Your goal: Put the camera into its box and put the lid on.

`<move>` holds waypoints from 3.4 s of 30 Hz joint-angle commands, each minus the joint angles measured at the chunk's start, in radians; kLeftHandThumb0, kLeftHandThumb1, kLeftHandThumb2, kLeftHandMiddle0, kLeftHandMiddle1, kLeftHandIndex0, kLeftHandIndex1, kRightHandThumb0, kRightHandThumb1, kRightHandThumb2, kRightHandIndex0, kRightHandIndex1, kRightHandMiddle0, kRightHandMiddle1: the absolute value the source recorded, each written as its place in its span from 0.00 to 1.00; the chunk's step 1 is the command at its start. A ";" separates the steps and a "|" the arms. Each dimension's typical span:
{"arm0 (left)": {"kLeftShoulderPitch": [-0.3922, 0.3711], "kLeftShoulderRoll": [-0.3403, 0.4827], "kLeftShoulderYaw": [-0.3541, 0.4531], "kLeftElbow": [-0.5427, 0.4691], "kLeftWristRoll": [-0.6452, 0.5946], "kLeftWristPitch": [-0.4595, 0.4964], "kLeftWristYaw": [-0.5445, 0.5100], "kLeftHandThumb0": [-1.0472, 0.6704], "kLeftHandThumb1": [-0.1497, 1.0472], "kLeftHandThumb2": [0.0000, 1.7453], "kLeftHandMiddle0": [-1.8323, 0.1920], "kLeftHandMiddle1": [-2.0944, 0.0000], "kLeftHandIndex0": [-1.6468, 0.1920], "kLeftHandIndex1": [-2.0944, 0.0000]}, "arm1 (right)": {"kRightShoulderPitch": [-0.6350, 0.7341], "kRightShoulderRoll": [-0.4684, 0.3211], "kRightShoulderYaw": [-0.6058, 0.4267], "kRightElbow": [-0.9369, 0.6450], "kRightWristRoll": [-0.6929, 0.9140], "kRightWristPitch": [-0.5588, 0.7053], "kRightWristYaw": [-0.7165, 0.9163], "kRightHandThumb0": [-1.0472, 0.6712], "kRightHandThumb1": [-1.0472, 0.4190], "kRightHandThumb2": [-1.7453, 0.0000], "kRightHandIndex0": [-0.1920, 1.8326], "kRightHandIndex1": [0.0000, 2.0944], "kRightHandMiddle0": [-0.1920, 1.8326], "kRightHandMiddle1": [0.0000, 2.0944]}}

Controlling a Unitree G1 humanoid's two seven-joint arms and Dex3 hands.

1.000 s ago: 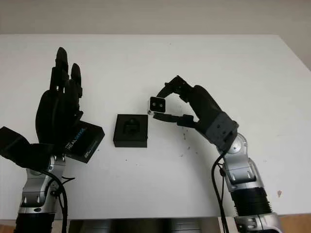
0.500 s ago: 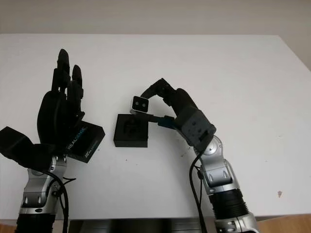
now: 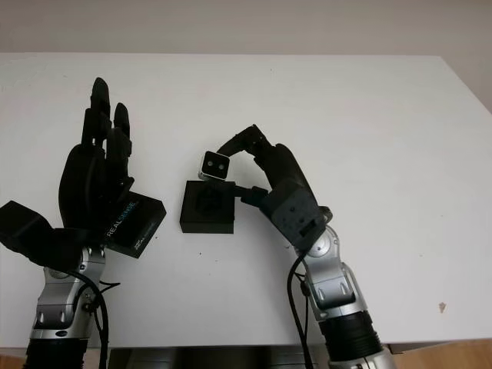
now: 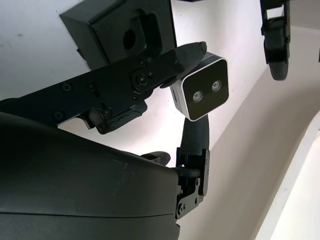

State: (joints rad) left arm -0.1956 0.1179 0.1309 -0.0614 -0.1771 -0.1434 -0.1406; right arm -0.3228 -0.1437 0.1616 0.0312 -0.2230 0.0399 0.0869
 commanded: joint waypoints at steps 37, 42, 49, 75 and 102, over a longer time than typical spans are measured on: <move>0.025 -0.023 -0.016 -0.040 0.007 0.006 0.015 0.16 1.00 0.31 1.00 1.00 1.00 1.00 | -0.042 -0.063 0.045 0.091 -0.116 -0.026 0.051 0.38 0.04 0.97 0.27 0.08 0.22 0.87; 0.024 -0.020 -0.017 -0.044 0.003 0.018 0.012 0.16 1.00 0.31 1.00 1.00 1.00 1.00 | -0.044 -0.063 0.047 0.091 -0.118 -0.018 0.054 0.38 0.04 0.97 0.27 0.08 0.22 0.87; 0.023 -0.022 -0.018 -0.039 0.007 0.013 0.012 0.17 1.00 0.32 1.00 1.00 1.00 1.00 | -0.042 -0.062 0.048 0.088 -0.113 -0.021 0.062 0.38 0.04 0.97 0.26 0.08 0.22 0.87; 0.022 -0.027 -0.023 -0.041 0.012 0.016 0.023 0.16 1.00 0.32 1.00 1.00 1.00 1.00 | -0.032 -0.060 0.059 0.104 -0.105 -0.043 0.076 0.38 0.04 0.97 0.26 0.07 0.22 0.88; 0.026 -0.032 -0.023 -0.040 0.020 -0.002 0.031 0.17 1.00 0.32 1.00 1.00 1.00 1.00 | -0.025 -0.072 0.059 0.100 -0.115 -0.050 0.080 0.38 0.04 0.97 0.27 0.07 0.22 0.88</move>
State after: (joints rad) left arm -0.1797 0.0902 0.1087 -0.0863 -0.1613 -0.1313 -0.1124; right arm -0.3552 -0.2049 0.2221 0.1419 -0.3366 0.0008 0.1704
